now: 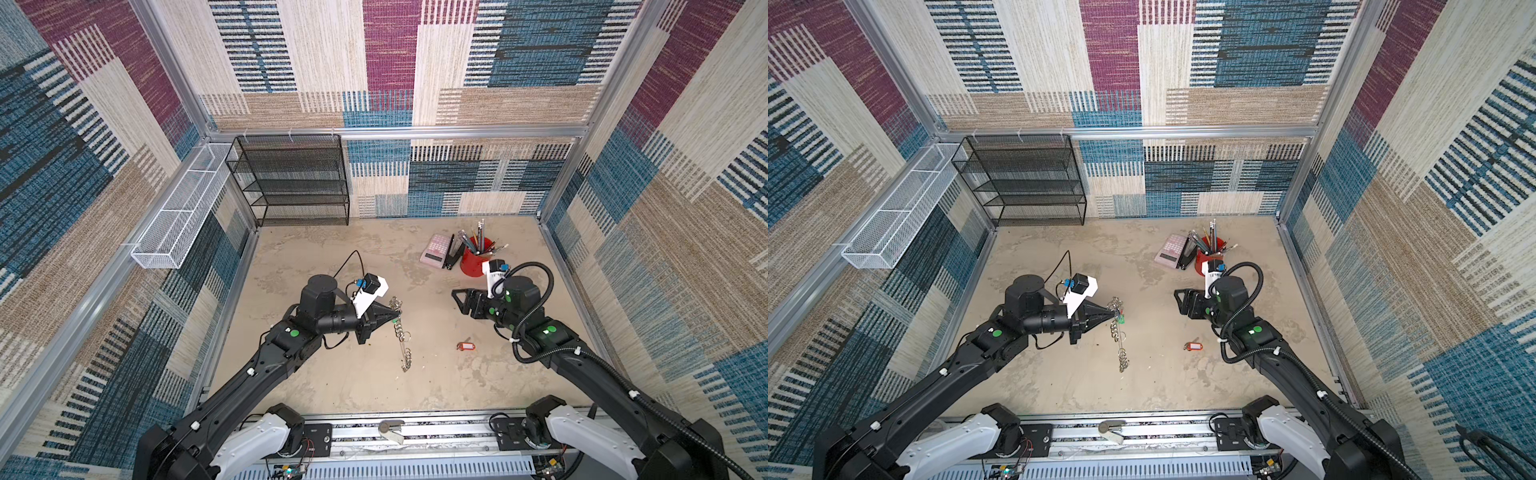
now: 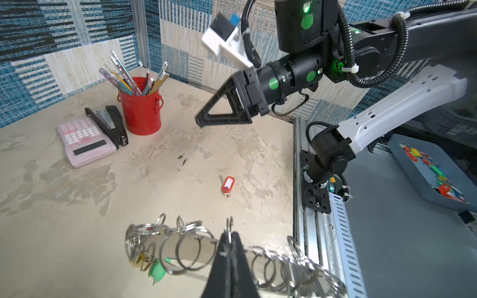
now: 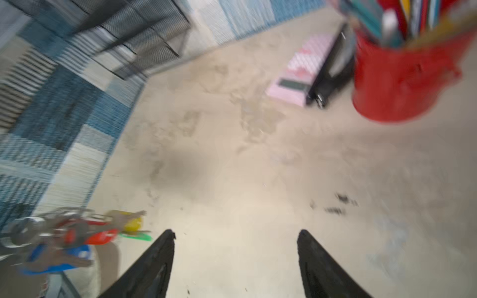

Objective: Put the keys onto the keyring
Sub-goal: 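Open the right gripper, release the plate and lower it toward the red-tag key, then move the open right gripper over the red-tag key while left holds the plate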

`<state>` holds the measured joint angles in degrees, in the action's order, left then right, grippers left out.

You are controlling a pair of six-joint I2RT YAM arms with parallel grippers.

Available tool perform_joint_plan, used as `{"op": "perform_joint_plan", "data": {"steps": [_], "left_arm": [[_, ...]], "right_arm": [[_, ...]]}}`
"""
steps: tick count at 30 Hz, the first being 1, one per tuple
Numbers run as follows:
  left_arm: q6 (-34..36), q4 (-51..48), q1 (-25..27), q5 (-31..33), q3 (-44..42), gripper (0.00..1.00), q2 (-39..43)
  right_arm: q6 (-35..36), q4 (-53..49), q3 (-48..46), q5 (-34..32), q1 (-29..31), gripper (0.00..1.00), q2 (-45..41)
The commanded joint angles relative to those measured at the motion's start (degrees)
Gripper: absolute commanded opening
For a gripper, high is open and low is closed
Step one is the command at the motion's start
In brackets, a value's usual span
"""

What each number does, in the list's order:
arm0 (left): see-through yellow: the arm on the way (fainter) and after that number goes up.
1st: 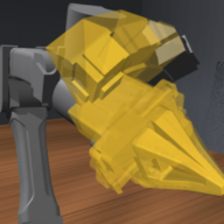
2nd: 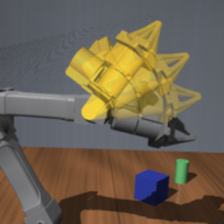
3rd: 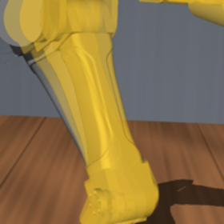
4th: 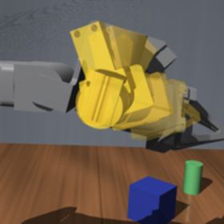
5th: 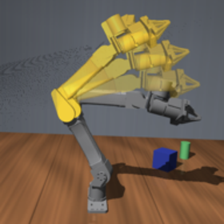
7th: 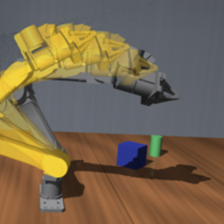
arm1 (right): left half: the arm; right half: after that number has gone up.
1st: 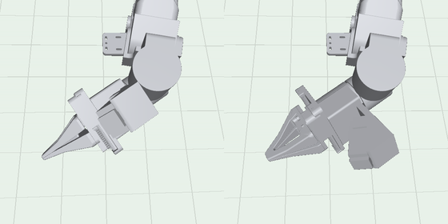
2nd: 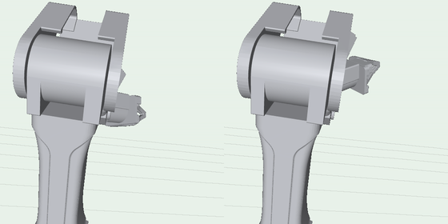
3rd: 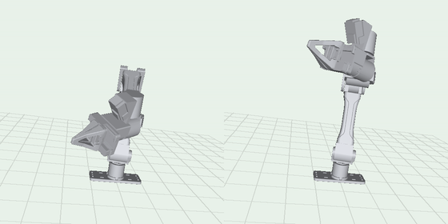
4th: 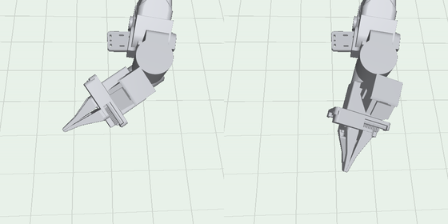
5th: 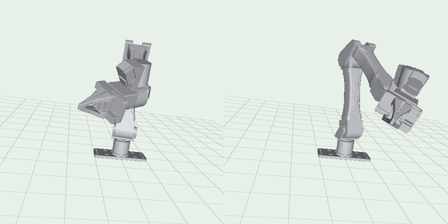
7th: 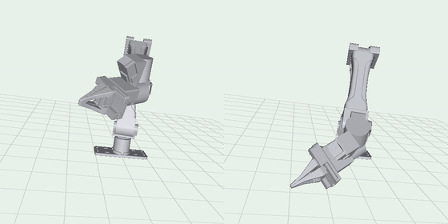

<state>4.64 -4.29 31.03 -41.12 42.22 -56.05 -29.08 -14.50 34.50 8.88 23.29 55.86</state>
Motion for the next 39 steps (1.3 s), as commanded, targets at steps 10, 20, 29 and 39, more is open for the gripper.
{"op": "perform_joint_plan", "data": {"steps": [10,20,29,39], "left_arm": [[-5.95,1.96,0.24,-1.84,1.44,0.00,-2.05],[-7.76,4.43,0.53,-3.73,0.65,0.00,-0.94],[-8.63,5.38,0.86,-4.43,0.42,0.00,-0.75],[-8.69,5.66,1.10,-4.59,0.23,0.00,-0.53]], "right_arm": [[-23.06,-8.61,-7.09,-2.85,5.35,0.45,6.65],[-30.42,-8.57,-6.72,-5.05,10.24,0.36,9.22],[-30.11,-8.32,-4.89,-8.48,11.31,0.26,11.88],[-28.76,-9.11,-2.05,-12.23,13.44,0.12,16.30]]}}
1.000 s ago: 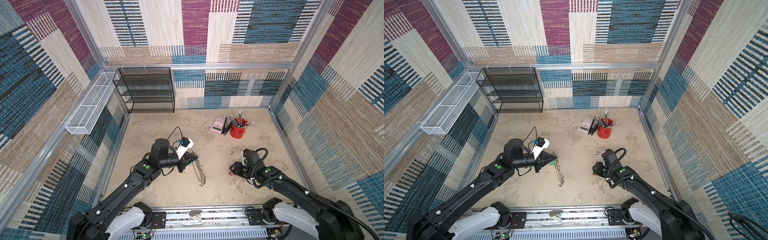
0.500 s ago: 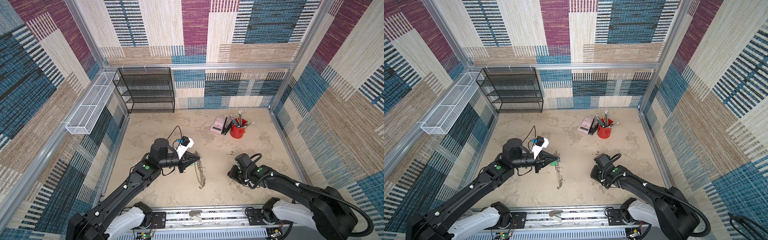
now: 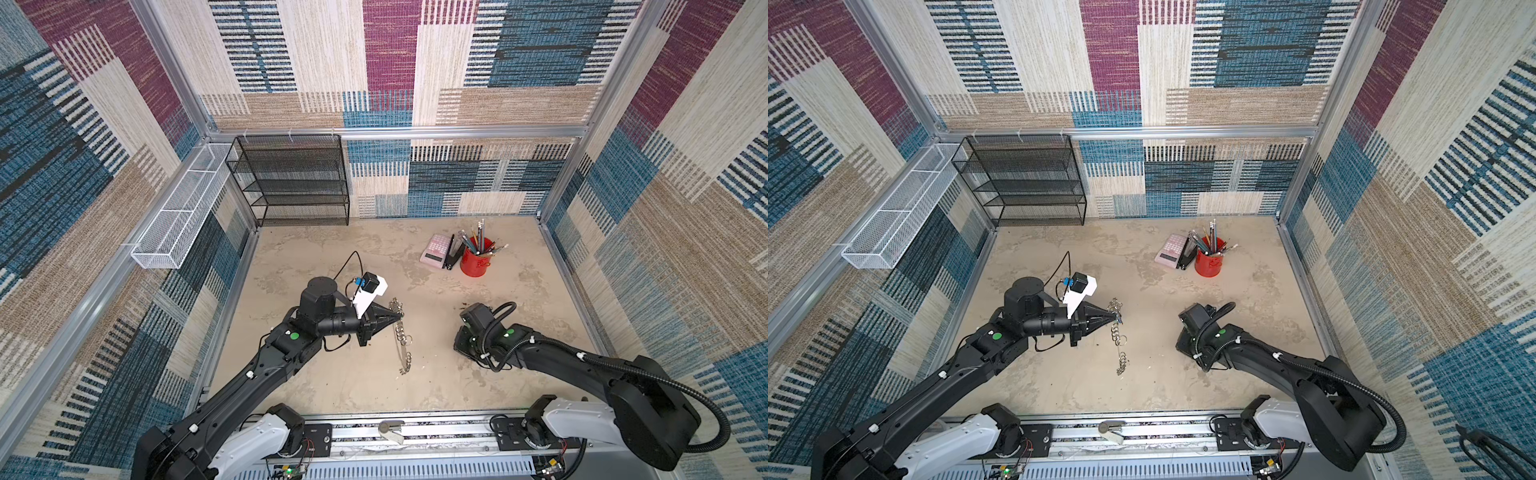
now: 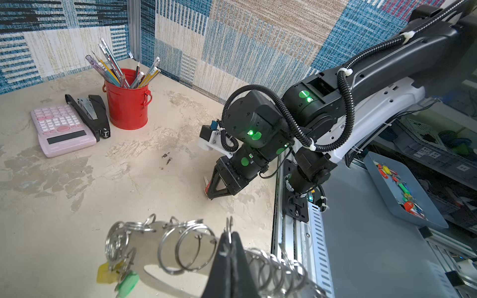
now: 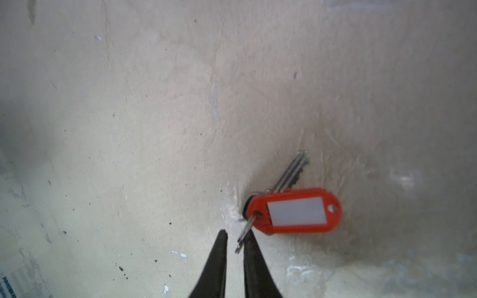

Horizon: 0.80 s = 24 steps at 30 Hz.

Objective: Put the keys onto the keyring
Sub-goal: 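Move the open right gripper over the red-tag key while left holds the plate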

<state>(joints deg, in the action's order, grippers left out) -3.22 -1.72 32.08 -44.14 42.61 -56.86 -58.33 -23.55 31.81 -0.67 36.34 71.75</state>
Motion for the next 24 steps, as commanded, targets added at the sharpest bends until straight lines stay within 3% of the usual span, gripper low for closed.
{"op": "perform_joint_plan", "data": {"steps": [1,4,8,13,20,24], "left_arm": [[-0.85,3.08,0.09,-1.63,-0.16,0.00,0.34],[-0.91,3.11,0.15,-1.81,-0.16,0.00,0.34],[-0.85,2.95,0.18,-1.83,-0.16,0.00,0.59],[-0.47,2.87,0.27,-1.77,-0.25,0.00,1.47],[-0.36,2.91,0.53,-2.01,-0.33,0.00,2.16],[-0.21,2.79,0.53,-2.09,-0.25,0.00,2.47]], "right_arm": [[0.70,-0.13,0.77,-3.07,0.64,0.10,0.52],[2.59,-1.79,2.60,-4.94,1.05,0.00,1.60],[8.00,-3.85,7.10,-4.42,1.10,0.00,6.49],[12.50,-4.88,12.20,0.82,1.08,0.00,15.97],[16.97,-6.48,20.51,0.25,0.94,0.15,21.98],[20.72,-6.68,26.32,1.48,0.78,0.15,25.59]]}}
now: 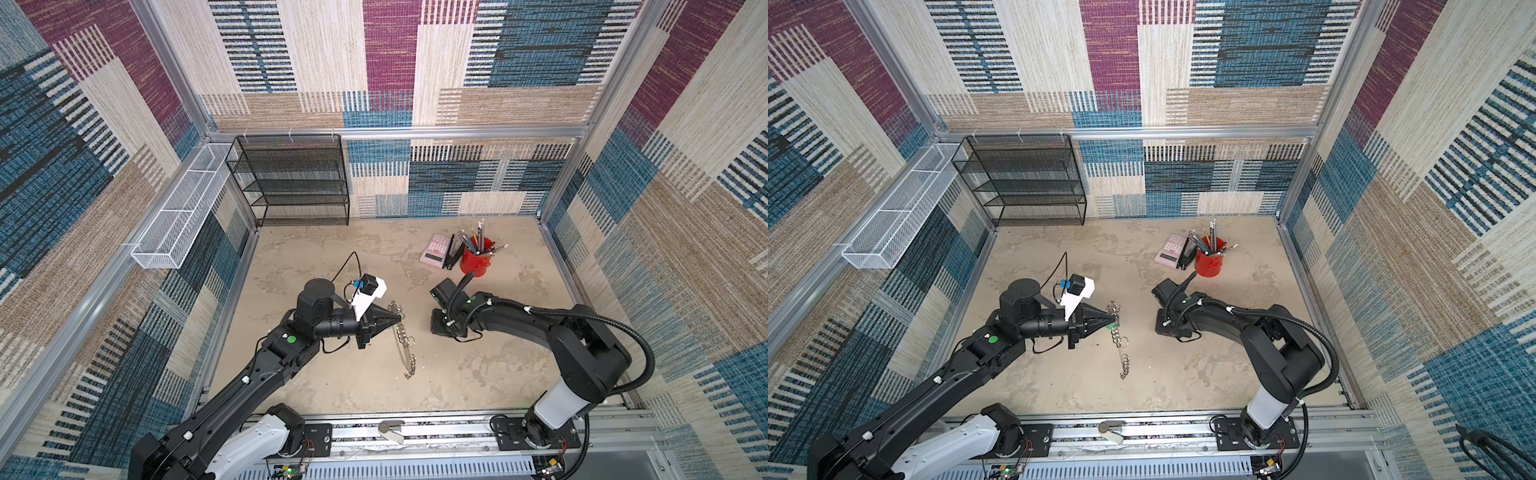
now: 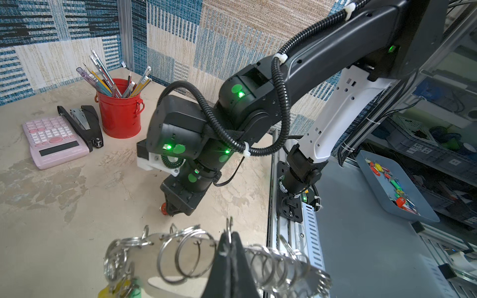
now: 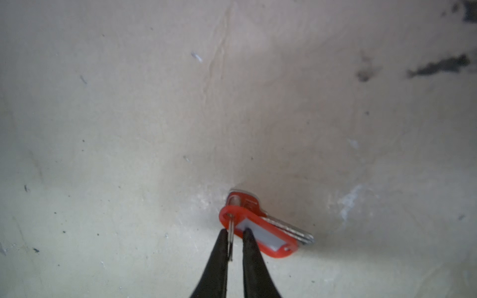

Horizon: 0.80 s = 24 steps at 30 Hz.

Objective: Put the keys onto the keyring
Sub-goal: 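Move the open right gripper over the red-tag key while left holds the plate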

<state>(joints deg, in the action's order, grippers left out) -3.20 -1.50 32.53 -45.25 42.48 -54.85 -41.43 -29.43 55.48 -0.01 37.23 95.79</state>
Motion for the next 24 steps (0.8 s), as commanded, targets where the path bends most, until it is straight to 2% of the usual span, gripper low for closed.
{"op": "perform_joint_plan", "data": {"steps": [1,7,10,12,14,19,24], "left_arm": [[-0.23,2.61,0.07,-0.98,-0.12,0.00,0.53],[0.16,2.39,0.12,-0.55,-0.20,0.00,1.24],[0.21,2.35,0.07,-0.29,-0.12,0.00,1.29],[0.30,2.33,0.07,-0.12,-0.21,0.00,1.32],[0.38,2.29,0.07,0.03,-0.20,0.00,1.25],[0.21,2.49,0.07,-0.07,-0.26,0.00,1.07],[-0.20,2.73,0.07,-0.38,-0.26,0.00,0.14]], "right_arm": [[4.32,-0.80,3.81,0.92,-0.20,0.15,2.38],[7.04,-1.23,9.35,-1.21,-0.68,0.21,5.66],[9.79,3.03,8.79,2.37,-1.41,0.31,4.19],[11.68,5.31,7.45,5.33,-1.81,0.34,2.74],[13.38,5.88,5.79,5.46,-1.81,0.34,0.78],[13.88,7.53,-2.94,1.88,-1.30,0.29,-7.73],[13.03,11.88,-10.70,-1.78,2.78,0.36,-14.76]]}}
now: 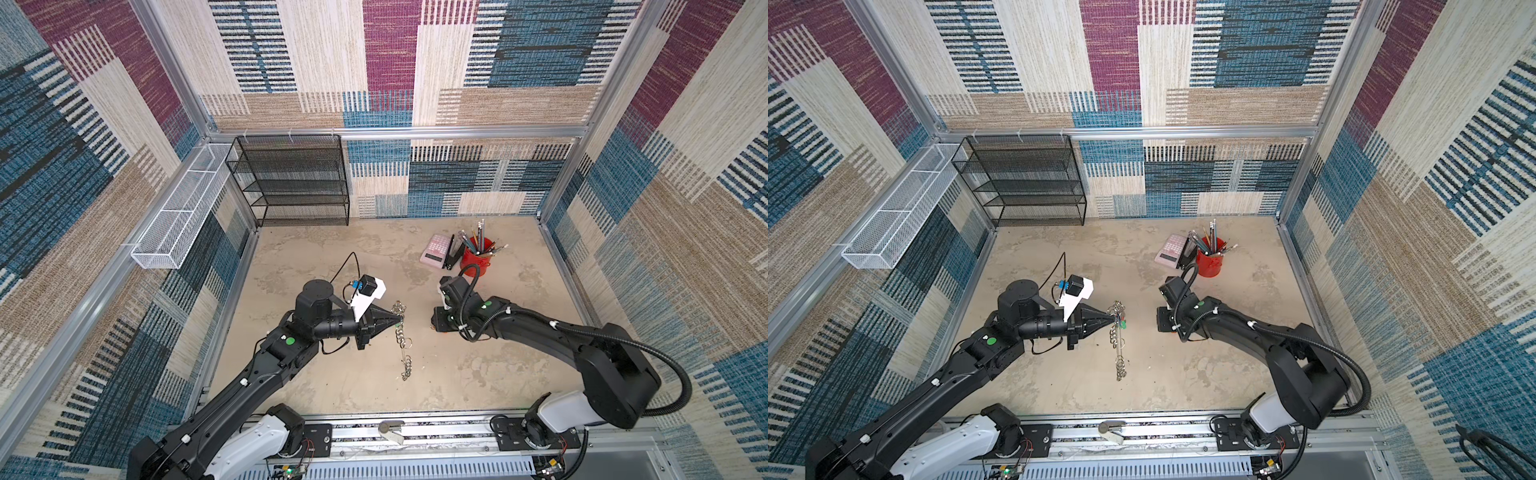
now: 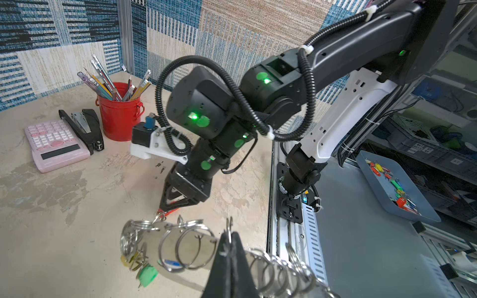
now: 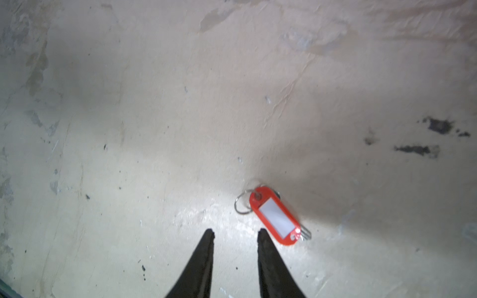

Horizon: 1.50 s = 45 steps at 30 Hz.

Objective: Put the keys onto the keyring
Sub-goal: 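Move the open right gripper over the red-tag key while left holds the plate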

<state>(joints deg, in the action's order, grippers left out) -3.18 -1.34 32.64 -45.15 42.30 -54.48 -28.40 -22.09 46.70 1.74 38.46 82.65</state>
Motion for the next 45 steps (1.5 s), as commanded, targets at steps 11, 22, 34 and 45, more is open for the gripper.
{"op": "perform_joint_plan", "data": {"steps": [11,22,34,45], "left_arm": [[-0.12,2.68,-0.04,-0.25,-0.26,0.00,-0.50],[-0.16,2.99,-0.04,-0.40,-0.27,0.00,-0.83],[-0.25,2.99,-0.04,-0.61,-0.28,0.00,-1.23],[-0.52,3.18,-0.04,-0.74,-0.27,0.00,-0.96]], "right_arm": [[-2.40,8.89,-3.18,-20.30,8.36,0.38,4.83],[-2.36,11.65,-3.66,-21.95,9.90,0.31,7.23],[-2.12,13.34,-3.37,-21.56,10.06,0.23,9.19],[-2.17,12.96,-2.49,-23.11,10.12,0.10,9.39]]}}
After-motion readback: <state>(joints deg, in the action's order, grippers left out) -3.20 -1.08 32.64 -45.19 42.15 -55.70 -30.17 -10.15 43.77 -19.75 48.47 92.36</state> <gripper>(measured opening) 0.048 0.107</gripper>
